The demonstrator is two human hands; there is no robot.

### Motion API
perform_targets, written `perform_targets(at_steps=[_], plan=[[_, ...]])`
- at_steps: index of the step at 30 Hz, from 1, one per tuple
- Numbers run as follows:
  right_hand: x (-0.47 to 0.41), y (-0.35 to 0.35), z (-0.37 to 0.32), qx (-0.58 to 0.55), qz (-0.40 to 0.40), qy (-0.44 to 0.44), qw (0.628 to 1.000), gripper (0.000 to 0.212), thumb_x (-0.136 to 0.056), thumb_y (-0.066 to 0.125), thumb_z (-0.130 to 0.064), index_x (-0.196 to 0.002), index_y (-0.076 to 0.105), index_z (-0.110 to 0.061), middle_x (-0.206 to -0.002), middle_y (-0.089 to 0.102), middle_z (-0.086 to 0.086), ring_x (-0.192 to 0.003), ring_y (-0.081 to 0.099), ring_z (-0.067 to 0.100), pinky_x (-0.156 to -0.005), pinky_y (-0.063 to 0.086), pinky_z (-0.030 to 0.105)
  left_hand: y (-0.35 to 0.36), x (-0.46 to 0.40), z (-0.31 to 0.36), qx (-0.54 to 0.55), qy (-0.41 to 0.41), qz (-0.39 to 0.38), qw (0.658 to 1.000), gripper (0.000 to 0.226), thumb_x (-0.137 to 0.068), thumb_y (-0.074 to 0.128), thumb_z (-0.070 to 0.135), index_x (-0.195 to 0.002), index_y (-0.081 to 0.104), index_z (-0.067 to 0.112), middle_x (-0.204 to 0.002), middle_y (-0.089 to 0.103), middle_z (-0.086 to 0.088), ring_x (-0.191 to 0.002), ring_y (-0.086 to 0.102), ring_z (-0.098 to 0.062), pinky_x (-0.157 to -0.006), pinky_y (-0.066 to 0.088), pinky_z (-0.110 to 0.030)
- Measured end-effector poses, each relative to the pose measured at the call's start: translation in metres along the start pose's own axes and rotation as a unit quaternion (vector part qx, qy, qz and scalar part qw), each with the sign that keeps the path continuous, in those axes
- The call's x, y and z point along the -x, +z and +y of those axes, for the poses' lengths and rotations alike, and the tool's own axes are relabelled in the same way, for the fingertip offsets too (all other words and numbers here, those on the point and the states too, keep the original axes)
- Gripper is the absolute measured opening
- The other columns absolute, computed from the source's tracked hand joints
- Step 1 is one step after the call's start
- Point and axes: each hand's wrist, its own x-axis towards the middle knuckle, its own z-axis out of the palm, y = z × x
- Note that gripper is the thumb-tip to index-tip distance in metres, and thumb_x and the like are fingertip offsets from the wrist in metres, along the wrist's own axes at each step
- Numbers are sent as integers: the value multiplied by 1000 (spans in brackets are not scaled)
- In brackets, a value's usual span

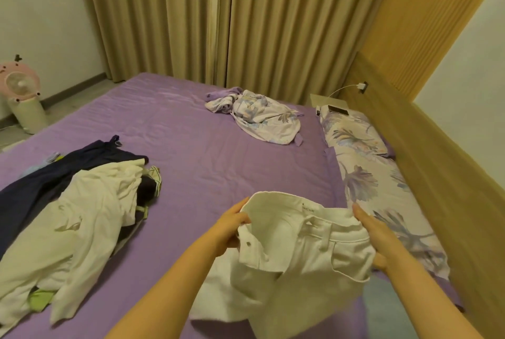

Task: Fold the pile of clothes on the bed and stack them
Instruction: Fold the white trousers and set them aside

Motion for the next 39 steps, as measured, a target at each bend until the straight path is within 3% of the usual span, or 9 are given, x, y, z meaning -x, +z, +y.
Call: perform_targets(at_steps=[4, 8, 15, 20, 28, 30, 33, 35, 39], plan=[[-22, -1, 64, 39, 42, 73, 996, 74, -73, 65, -61, -126, 56, -10, -119, 64, 18, -105, 63, 37, -97, 46, 54, 2, 10, -42, -62, 21, 93, 994, 45, -90, 44, 15, -112, 58, 52, -55, 48, 5, -38, 31, -7, -38, 26, -20], [-45, 2, 119, 53, 71, 126, 988, 77, -76, 61, -65, -127, 54, -8, -117, 63, 15, -100, 64, 34, -89, 52, 47, 9, 11, -92, -66, -35, 161, 984, 34, -89, 41, 8, -97, 69, 27, -45, 40, 9, -33, 32, -8, -38, 26, -20], [-71, -8, 163, 119, 89, 179, 972, 93, -80, 45, -72, -142, 37, -4, -140, 46, 17, -121, 50, 36, -100, 43, 46, 11, -15, -128, 28, -170, 202, 964, 25, -89, 65, 32, -86, 57, 9, -53, 43, -2, -38, 35, -12, -36, 24, -19], [-101, -15, 177, 242, 129, 59, 960, 61, -85, 53, -58, -108, 59, -3, -115, 61, 15, -98, 57, 30, -88, 44, 38, 3, -61, -141, 11, -137, 263, 955, 40, -89, 60, 47, -80, 56, 8, -53, 50, -1, -44, 45, -13, -41, 39, -23], [-141, 3, 229, 435, 65, -75, 895, 76, -86, 64, -43, -147, 29, -17, -152, 30, 2, -140, 26, 20, -112, 24, 34, 11, -159, -168, -43, -72, 287, 954, 36, -92, 52, 52, -104, 59, 19, -67, 63, -3, -48, 60, -8, -50, 53, -26], [-150, 10, 243, 497, 56, -72, 863, 71, -89, 58, -46, -147, 30, -16, -155, 27, 4, -143, 21, 21, -115, 21, 36, 13, -183, -169, -98, -58, 287, 951, 41, -91, 53, 51, -117, 56, 19, -92, 62, -6, -67, 63, -8, -64, 54, -24], [-161, 24, 260, 507, 32, -70, 858, 57, -92, 56, -42, -141, 42, -16, -151, 34, 2, -142, 23, 18, -115, 21, 33, 13, -208, -170, -377, 64, 318, 867, 50, -89, 57, 48, -129, 55, 18, -132, 46, -9, -117, 47, -24, -98, 44, -40], [-167, 36, 269, 468, 23, -55, 881, 49, -92, 57, -39, -134, 49, -15, -142, 46, 1, -136, 34, 18, -111, 26, 30, 19, -219, -165, -481, 166, 214, 834, 51, -90, 57, 47, -131, 54, 17, -136, 49, -6, -127, 42, -23, -108, 34, -40], [-171, 50, 280, 410, 76, -14, 909, 34, -91, 61, -33, -119, 63, -14, -115, 63, -1, -115, 50, 20, -95, 39, 26, 35, -225, -169, -674, 159, 72, 718, 80, -85, 41, 70, -149, 27, 24, -156, 24, -8, -147, 11, -29, -118, 1, -50]])
